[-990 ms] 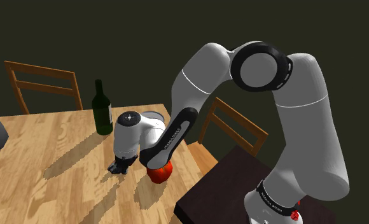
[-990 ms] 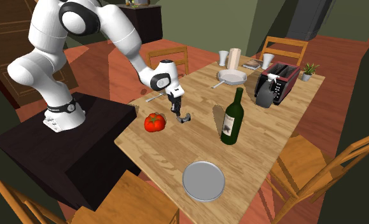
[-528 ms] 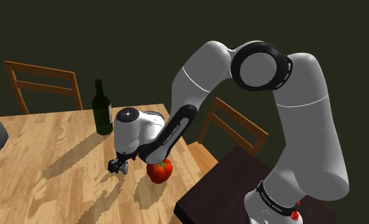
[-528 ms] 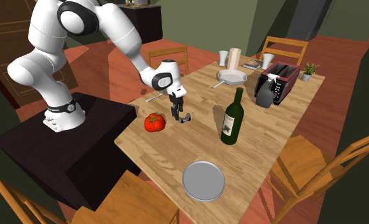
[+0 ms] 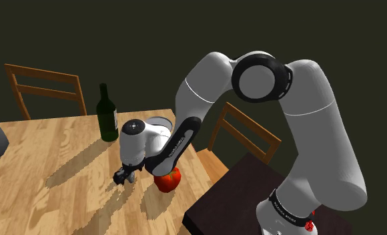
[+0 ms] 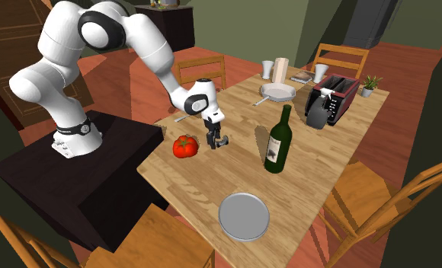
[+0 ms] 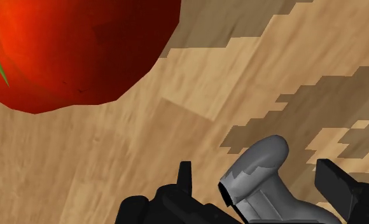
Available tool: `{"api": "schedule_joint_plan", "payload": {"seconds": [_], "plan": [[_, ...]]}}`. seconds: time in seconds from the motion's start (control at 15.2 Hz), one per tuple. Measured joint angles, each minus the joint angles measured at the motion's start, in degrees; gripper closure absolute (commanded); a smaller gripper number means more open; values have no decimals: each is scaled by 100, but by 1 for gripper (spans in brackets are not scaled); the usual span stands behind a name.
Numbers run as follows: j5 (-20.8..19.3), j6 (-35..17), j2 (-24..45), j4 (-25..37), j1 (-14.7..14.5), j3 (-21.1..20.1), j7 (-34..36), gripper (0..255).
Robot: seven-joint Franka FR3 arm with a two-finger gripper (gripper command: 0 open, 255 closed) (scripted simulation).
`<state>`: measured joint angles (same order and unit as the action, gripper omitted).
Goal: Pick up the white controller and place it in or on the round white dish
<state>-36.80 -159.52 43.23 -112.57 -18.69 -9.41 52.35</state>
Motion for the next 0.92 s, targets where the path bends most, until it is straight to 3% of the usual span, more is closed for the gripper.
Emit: {"api": "schedule_joint_plan", "payload": {"seconds": [0.26,0.33,0.92], "plan": [[-5,-8,13,7,-6,7,6,0],[-5,-8,13,7,-6,7,6,255],[-5,-9,11,7,-6,6,6,255]]}}
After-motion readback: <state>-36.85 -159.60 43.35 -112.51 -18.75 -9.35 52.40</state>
